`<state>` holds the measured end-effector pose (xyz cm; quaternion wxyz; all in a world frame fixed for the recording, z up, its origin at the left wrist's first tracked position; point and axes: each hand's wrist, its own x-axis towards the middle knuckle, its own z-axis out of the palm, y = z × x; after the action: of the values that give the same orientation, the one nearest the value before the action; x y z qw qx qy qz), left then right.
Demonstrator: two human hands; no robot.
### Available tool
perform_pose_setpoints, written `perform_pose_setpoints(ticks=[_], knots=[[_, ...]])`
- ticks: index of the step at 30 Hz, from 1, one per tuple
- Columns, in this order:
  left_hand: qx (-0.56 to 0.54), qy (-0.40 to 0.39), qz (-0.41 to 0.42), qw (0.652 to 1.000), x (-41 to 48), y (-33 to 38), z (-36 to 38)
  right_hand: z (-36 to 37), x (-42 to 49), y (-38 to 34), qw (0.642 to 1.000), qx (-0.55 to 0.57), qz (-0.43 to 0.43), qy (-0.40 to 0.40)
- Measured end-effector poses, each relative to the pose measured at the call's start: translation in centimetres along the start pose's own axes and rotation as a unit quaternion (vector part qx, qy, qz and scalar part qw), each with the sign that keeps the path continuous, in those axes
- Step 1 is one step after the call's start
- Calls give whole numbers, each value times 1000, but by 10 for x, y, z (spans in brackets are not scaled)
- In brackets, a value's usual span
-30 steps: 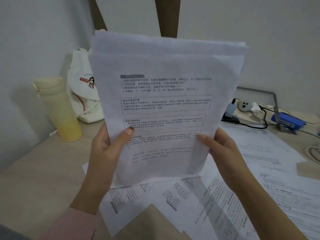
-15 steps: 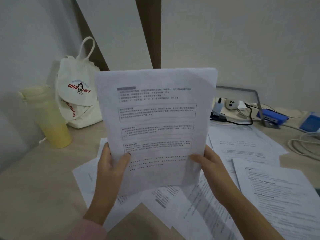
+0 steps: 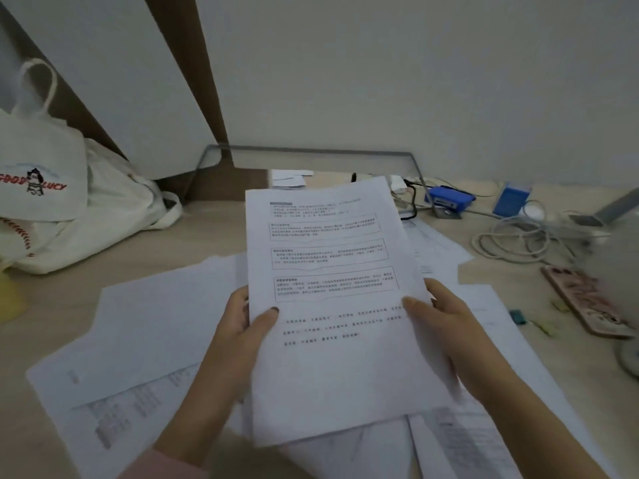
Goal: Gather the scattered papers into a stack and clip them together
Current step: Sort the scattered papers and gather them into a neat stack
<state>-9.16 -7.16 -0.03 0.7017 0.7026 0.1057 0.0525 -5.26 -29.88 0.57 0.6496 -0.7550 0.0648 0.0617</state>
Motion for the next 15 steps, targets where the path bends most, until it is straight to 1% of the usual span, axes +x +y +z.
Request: perform_pose_setpoints(ticks=[5, 8, 12, 15], knots=[[26, -116, -42, 992, -4, -17, 69, -74, -15, 21, 995, -16, 49, 90], [39, -167, -58, 984, -8, -32, 101, -104, -22, 31, 987, -54, 61, 142], [79, -227, -71, 968, -17, -49, 134, -136, -26, 52, 973, -145, 80, 160], [146, -251, -72, 954, -20, -61, 146, -147, -24, 64, 960, -210, 90, 164]])
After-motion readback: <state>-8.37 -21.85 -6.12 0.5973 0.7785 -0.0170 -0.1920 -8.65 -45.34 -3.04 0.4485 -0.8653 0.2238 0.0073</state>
